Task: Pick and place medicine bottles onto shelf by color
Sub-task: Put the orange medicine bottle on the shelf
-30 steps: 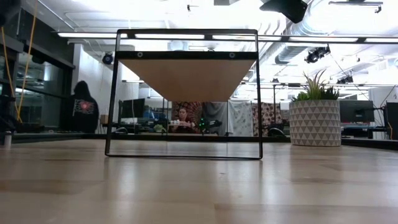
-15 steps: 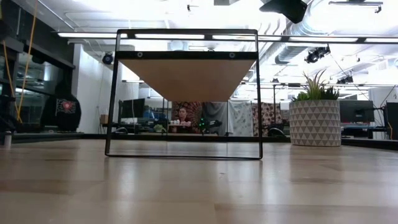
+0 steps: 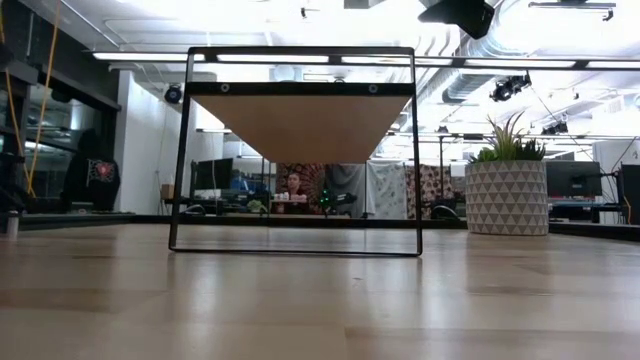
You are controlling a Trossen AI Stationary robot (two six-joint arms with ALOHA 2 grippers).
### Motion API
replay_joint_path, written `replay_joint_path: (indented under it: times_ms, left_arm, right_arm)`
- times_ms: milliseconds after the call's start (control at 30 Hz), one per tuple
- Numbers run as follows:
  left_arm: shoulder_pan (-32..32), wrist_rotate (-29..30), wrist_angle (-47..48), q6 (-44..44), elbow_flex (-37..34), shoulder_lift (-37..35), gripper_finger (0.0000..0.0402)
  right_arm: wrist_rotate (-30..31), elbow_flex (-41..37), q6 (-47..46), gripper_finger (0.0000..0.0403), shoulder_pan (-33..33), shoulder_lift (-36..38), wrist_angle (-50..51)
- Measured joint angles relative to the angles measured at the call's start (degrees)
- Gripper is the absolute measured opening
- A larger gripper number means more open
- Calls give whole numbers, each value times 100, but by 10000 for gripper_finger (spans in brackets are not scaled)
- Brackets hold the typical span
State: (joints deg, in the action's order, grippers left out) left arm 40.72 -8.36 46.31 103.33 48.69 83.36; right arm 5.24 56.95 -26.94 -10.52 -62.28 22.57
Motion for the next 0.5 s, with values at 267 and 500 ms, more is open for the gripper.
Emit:
replay_joint_path:
  times_ms: [267,500]
  left_arm:
    - [-1,-230,-224,-43,0,381,314]
    - [-3,-301,-288,-119,0,402,293]
  right_arm:
    - [15,0,-22,349,0,0,53]
    - [36,0,-17,349,0,0,55]
